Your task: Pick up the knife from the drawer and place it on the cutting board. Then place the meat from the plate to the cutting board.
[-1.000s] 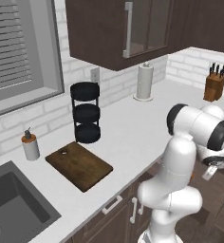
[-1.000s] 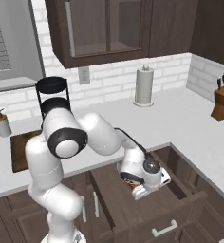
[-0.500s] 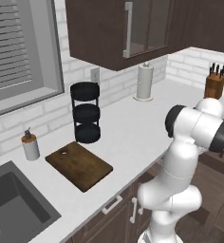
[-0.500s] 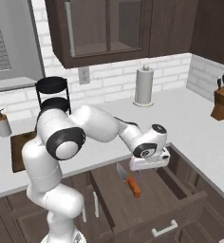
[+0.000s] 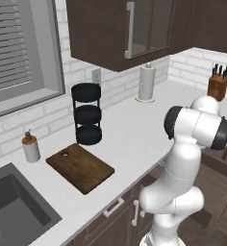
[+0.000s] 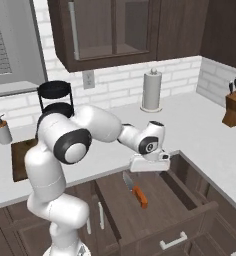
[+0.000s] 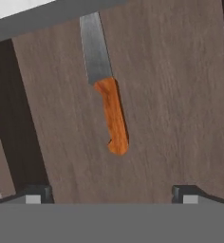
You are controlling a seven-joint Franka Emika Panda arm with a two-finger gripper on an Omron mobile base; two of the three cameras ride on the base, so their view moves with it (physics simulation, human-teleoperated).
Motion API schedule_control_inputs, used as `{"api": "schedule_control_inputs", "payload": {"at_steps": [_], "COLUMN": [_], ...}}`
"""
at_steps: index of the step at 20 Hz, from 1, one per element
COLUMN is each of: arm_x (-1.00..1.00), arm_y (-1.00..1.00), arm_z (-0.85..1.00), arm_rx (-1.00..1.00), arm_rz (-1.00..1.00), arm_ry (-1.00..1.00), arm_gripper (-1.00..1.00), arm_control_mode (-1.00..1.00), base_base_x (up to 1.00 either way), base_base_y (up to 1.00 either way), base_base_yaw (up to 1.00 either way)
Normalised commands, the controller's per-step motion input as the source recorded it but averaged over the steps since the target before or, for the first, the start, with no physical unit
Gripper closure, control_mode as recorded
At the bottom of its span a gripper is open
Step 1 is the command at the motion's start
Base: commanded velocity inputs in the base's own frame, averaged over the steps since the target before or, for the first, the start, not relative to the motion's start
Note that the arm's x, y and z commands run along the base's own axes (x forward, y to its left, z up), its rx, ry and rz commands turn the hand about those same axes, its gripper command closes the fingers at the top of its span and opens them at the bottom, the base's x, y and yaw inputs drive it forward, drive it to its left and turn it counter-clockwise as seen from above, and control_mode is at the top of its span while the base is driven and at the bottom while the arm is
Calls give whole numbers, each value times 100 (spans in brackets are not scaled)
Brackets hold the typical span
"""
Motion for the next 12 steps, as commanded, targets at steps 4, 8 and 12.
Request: {"api": "schedule_control_inputs", "payload": {"at_steps": [4, 8, 12], "arm_x": [-5, 2, 3], "arm_y": [0, 0, 0], "arm_z": [-54, -55, -37], "arm_rx": [10, 0, 0], "arm_rz": [6, 5, 8], "arm_ry": [-2, -18, -16], "arm_gripper": [-100, -100, -100], "arm_control_mode": [-100, -100, -100], "base_base_x": [0, 0, 0], "base_base_y": [0, 0, 0], "base_base_yaw": [0, 0, 0]}}
